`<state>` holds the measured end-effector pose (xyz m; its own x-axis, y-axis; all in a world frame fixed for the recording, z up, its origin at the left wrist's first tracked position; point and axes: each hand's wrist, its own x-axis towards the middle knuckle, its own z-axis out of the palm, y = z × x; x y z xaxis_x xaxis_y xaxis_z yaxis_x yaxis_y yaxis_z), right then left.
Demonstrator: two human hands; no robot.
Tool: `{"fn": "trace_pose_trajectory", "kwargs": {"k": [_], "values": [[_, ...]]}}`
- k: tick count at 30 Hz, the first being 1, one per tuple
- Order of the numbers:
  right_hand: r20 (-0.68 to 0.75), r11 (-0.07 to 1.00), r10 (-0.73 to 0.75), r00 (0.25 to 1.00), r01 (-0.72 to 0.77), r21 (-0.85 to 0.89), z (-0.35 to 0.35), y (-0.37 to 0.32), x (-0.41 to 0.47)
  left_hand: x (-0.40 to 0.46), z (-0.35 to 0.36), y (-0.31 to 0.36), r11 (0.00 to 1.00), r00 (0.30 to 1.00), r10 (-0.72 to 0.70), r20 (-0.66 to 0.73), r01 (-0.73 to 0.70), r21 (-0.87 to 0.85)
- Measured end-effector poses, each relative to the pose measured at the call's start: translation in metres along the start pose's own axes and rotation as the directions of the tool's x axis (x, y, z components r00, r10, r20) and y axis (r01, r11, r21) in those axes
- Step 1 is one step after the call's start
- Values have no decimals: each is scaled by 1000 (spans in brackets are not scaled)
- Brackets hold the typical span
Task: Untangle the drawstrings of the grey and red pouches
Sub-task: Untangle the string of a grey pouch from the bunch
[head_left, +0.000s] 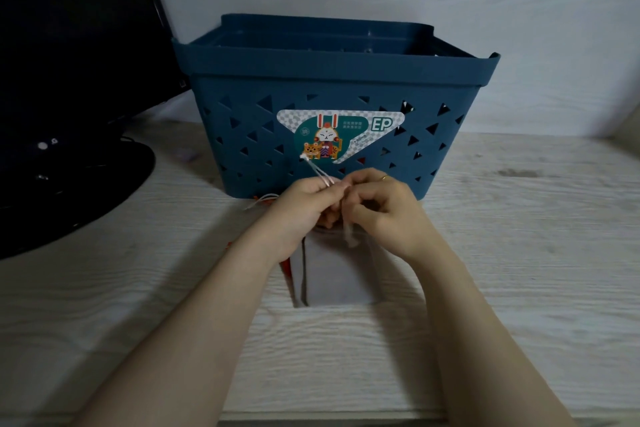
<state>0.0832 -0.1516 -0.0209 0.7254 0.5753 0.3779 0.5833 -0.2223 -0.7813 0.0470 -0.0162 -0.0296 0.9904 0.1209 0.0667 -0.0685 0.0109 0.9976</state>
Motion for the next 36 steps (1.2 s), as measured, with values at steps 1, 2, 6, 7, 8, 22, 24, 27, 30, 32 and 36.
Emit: {"fn": "trace_pose_trajectory", "kwargs": {"k": [1,2,6,7,8,22,24,27,30,32,36], "values": [[0,1000,4,1000,-4,4,0,0,0,0,-1,2,999,1000,-13,-6,12,-42],[-18,999,14,1000,-13,37,1,0,0,0,-1,3,997,1000,-26,-12,25,-78],[-151,987,102,983,-81,142,1,-3,2,-2,-2,7,986,998,-49,39,54,-158],[-156,984,112,981,-88,153,1,-3,2,-2,-2,7,984,997,-52,48,59,-169],[-145,983,114,983,-90,158,1,-2,2,-2,-2,7,983,998,-54,42,61,-172],[-205,972,230,951,-217,86,0,1,3,-6,1,12,976,976,156,-154,-128,177],[-194,967,248,949,-231,103,0,-1,2,-4,-1,7,860,936,317,-151,-217,461],[-104,962,271,957,-265,69,4,-4,1,-1,-3,-2,610,850,517,-98,-286,739],[-40,947,296,954,-287,146,7,-6,2,-1,-4,-3,578,791,603,-107,-340,742],[-17,919,296,955,-280,277,7,-7,2,0,-4,-2,605,755,644,-124,-404,686],[-21,830,313,950,-263,492,3,-10,1,-2,0,1,630,737,671,-84,-507,588]]}}
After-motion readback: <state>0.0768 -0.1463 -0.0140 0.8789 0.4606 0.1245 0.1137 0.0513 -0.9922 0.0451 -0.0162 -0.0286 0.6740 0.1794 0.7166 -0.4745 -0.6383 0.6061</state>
